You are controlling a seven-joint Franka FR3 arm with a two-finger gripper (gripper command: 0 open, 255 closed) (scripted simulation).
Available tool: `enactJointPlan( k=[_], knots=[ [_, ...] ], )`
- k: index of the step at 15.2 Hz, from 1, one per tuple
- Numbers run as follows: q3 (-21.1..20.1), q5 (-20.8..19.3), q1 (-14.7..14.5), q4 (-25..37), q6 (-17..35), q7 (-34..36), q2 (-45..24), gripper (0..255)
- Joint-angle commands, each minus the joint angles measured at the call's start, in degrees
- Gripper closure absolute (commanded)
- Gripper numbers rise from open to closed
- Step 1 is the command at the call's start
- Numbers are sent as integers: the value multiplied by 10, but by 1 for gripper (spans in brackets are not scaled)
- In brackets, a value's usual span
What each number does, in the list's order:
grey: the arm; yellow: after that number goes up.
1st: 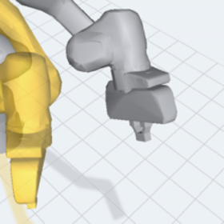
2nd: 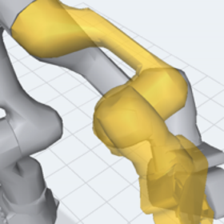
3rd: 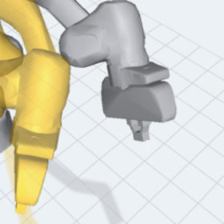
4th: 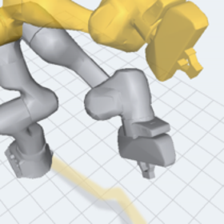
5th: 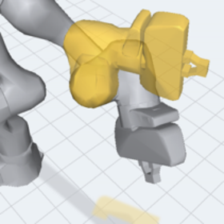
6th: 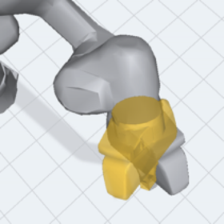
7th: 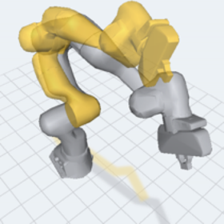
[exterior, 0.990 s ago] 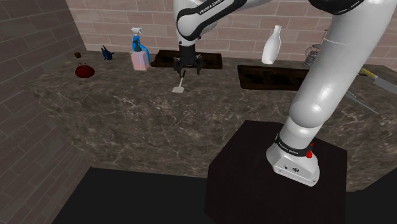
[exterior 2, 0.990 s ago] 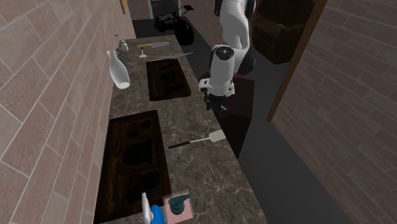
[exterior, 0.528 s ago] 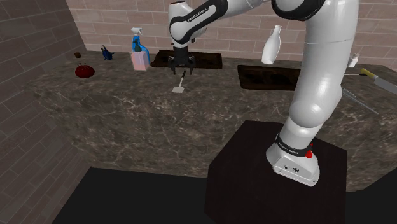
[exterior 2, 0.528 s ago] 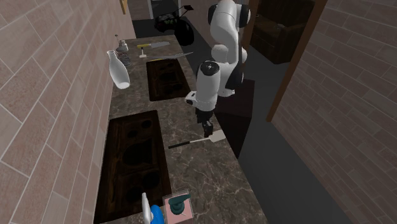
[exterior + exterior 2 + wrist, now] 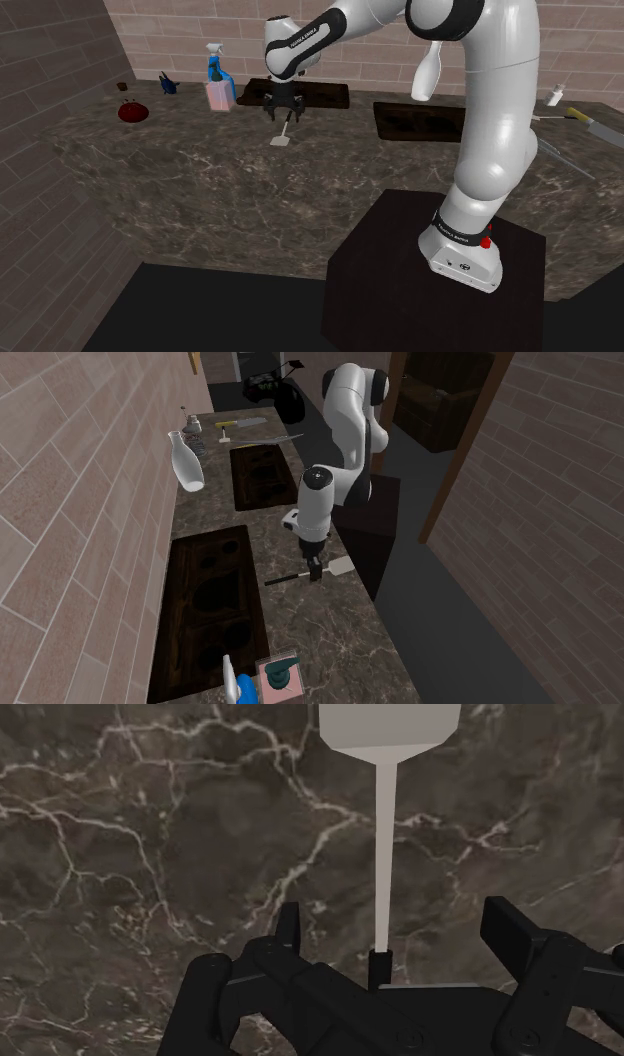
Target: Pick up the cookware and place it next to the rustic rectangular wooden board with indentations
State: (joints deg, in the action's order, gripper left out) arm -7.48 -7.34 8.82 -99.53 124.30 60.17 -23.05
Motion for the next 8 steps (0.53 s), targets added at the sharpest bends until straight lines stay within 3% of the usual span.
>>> enactJointPlan(
  k=[1,8],
  knots=[
    [1,-2,0,-3,12,1,-8,0],
    [1,-2,0,-5,16,1,-11,0]
  ],
)
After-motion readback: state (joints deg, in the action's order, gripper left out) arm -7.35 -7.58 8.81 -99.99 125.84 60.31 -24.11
